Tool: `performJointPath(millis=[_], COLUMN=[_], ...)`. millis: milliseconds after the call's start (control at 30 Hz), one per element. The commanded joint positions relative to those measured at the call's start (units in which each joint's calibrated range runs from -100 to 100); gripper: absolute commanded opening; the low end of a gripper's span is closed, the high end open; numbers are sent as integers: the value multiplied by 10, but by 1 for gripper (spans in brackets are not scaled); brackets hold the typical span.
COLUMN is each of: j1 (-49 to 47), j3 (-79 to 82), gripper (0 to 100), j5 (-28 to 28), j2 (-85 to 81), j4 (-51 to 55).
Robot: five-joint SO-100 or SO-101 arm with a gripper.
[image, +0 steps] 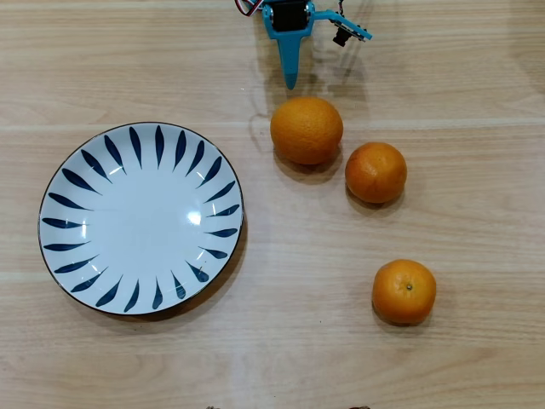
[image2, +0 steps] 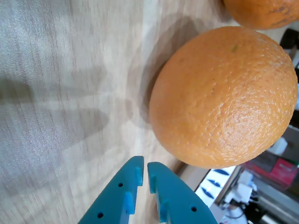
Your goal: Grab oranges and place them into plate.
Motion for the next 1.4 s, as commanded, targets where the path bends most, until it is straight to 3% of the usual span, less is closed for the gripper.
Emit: performJointPath(millis=[0,900,1033,1367], j1=[5,4,4,-2], j3=[4,-18,-125,-506], gripper=[2,2,2,2], j5=[1,4,4,0], j2=[-7,-1,50,416], j4=[0,1,4,8])
